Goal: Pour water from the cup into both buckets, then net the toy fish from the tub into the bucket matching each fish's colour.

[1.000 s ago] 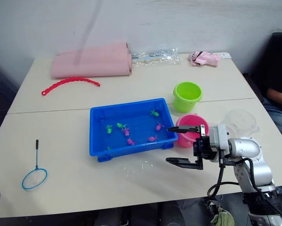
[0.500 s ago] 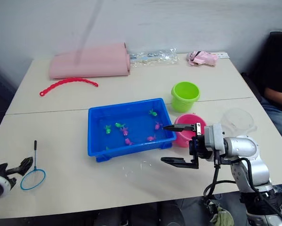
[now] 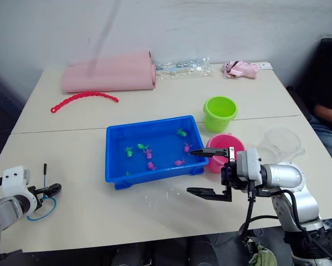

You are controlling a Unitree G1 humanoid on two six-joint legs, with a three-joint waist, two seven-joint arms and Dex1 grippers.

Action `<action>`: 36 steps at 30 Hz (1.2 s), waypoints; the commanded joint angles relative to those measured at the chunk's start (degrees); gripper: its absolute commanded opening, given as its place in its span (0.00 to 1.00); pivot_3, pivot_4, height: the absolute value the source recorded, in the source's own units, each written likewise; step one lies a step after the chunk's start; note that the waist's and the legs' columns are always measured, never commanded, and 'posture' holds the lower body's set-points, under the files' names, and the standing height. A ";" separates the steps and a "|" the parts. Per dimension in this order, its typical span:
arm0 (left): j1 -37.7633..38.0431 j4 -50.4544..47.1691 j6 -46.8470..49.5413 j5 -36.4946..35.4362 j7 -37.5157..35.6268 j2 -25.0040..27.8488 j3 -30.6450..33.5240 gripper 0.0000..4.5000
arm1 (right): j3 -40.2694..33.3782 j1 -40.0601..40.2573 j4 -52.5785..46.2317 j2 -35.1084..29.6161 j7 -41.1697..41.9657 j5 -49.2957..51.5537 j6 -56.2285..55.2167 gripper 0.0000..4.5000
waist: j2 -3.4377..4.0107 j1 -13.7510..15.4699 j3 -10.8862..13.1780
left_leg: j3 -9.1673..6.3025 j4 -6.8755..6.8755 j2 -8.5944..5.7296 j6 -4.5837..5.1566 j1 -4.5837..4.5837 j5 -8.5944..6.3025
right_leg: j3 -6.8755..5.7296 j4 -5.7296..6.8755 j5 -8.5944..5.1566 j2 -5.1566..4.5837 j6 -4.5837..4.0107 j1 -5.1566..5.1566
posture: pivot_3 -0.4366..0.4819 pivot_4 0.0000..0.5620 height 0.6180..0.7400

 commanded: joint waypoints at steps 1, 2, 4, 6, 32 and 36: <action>-0.31 5.86 -0.13 1.73 -1.28 -1.84 -0.78 0.71 | -1.43 0.77 -2.08 -0.71 -0.19 0.09 -0.76 1.00 | 0.23 0.32 -0.13 | 0.01 -0.03 -0.01 0.01 0.09 0.02 | -0.01 0.09 -0.01 0.00 -0.04 0.02 | 0.48 0.27 1.00; -0.38 6.08 -0.39 2.01 -1.75 -1.93 -0.87 0.61 | -1.56 0.82 -1.97 -0.86 -0.14 -0.02 -0.89 1.00 | 0.27 0.45 -0.15 | 0.04 -0.08 -0.02 0.04 0.22 0.03 | 0.00 0.16 -0.02 0.00 -0.07 0.07 | 0.48 0.27 1.00; -0.34 5.87 -0.60 2.23 -2.78 -2.02 -0.76 0.42 | -1.97 0.82 -1.53 -1.10 -0.12 -0.27 -1.14 1.00 | 0.37 0.72 -0.21 | 0.10 -0.20 -0.02 0.08 0.43 -0.01 | 0.04 0.22 -0.03 0.00 -0.11 0.15 | 0.48 0.27 1.00; -0.14 5.31 -1.03 2.37 -3.69 -1.96 -0.15 0.22 | -2.21 1.02 -1.08 -1.32 0.07 -0.53 -1.53 1.00 | 0.49 0.78 -0.28 | 0.11 -0.22 -0.02 0.03 0.47 -0.03 | 0.07 0.23 -0.03 0.00 -0.14 0.16 | 0.48 0.27 1.00; -30.82 -14.44 -42.95 10.38 -71.35 18.71 -39.78 0.01 | 8.31 -23.45 -11.01 -8.06 -20.58 7.53 44.72 1.00 | 0.55 -0.75 -0.13 | 0.43 -0.06 0.07 0.06 -0.63 0.08 | 0.12 -0.07 0.05 0.70 -0.17 -0.73 | 0.48 0.27 1.00; -34.82 -15.62 -37.90 10.08 -68.52 14.50 -42.38 0.01 | 9.18 -23.95 -11.07 -7.49 -21.38 7.73 47.05 1.00 | 0.49 -0.53 -0.10 | 0.42 0.54 0.13 0.15 -1.33 -0.01 | 0.18 0.26 0.09 0.92 -0.09 -1.24 | 0.48 0.27 1.00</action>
